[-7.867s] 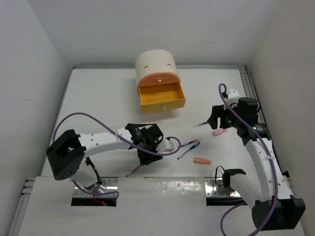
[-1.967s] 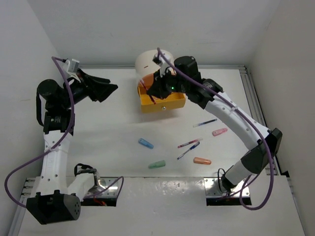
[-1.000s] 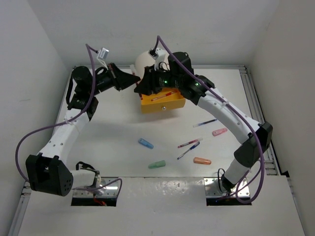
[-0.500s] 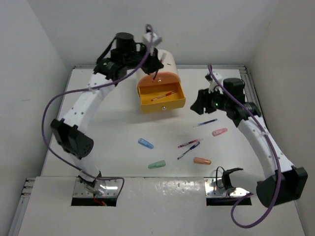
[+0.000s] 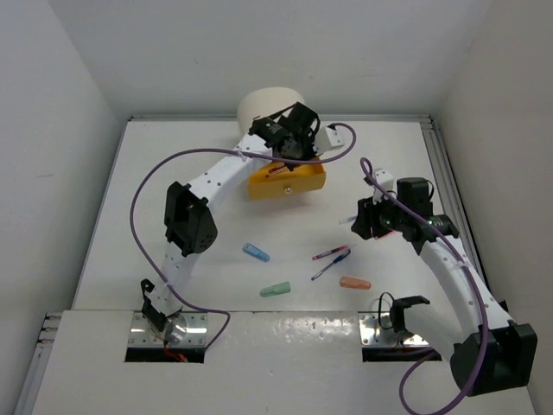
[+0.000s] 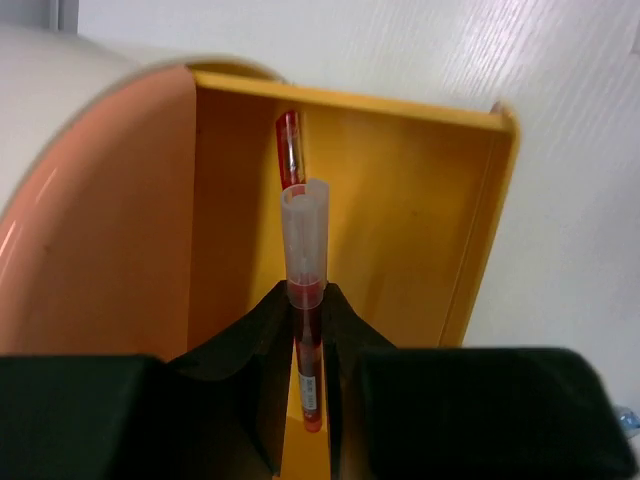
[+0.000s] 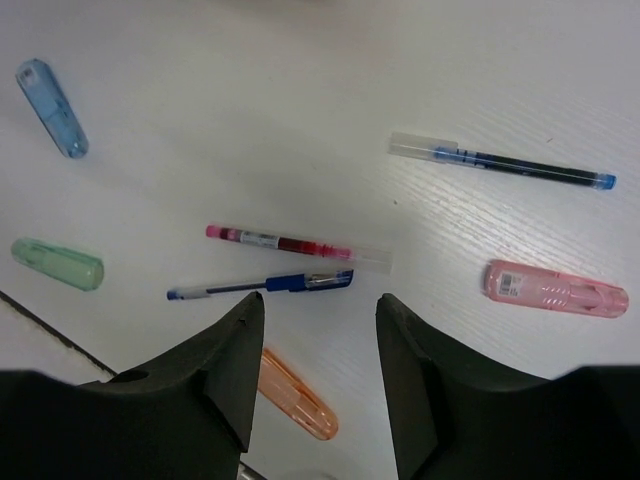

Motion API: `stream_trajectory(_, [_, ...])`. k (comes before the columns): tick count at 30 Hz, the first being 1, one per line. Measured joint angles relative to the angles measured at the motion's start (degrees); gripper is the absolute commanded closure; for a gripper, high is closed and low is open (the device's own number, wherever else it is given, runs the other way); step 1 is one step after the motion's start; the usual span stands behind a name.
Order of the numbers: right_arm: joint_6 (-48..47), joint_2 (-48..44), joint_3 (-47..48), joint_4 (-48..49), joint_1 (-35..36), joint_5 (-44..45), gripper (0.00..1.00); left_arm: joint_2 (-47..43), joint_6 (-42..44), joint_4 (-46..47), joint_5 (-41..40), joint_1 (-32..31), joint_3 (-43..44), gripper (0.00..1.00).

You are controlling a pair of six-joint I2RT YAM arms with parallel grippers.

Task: Sort the stationery into containers
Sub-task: Place the pen in the drawer, then pick up the pen from the center of the board.

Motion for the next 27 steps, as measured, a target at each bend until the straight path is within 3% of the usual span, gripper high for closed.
stream_trajectory(1, [-0.98, 0.0, -0.26, -0.15, 0.13, 0.02, 0.51, 0.04, 1.11, -0.74, -1.03, 0.02, 0.0, 0.71])
stream_trajectory(2, [-1.75, 0.0, -0.42, -0.28, 0.33, 0.02, 0.51, 0.04, 1.64, -1.14, -1.68, 0.02, 0.0, 0.56])
stream_trajectory(3, [-2.6, 0.0, -0.59, -0.37, 0.55, 0.09, 0.51, 0.04, 2.29, -1.29, -2.21, 0.04, 0.0, 0.49])
stream_trajectory(6, [-5.66, 0.0, -1.57, -0.48, 2.27, 0.79, 0.51, 0.04, 2.97, -1.09, -2.91, 0.17, -0.11, 0.35])
stream_trajectory(10, [-9.86, 0.33, -2.84, -0.9, 5.9, 1.88, 0.54, 0.0, 2.47, -1.11, -3.63, 0.15, 0.13, 0.33])
stream_trajectory(15, [-16.48, 2.97, -2.78, -1.25, 12.63, 3.41, 0.66, -1.84, -0.09, -0.66, -2.95, 0.61, 3.04, 0.3])
stream_trajectory(22, [-26.73, 12.13, 0.52, -3.04, 23.54, 4.52, 0.7, -22.21, -7.39, 5.95, 7.21, 6.8, -3.78, 0.29])
stream_trajectory(27, [-34.45, 18.45, 2.27, -4.33, 29.27, 5.27, 0.61, -35.26, -10.38, 9.01, 13.64, 12.83, -12.37, 0.29])
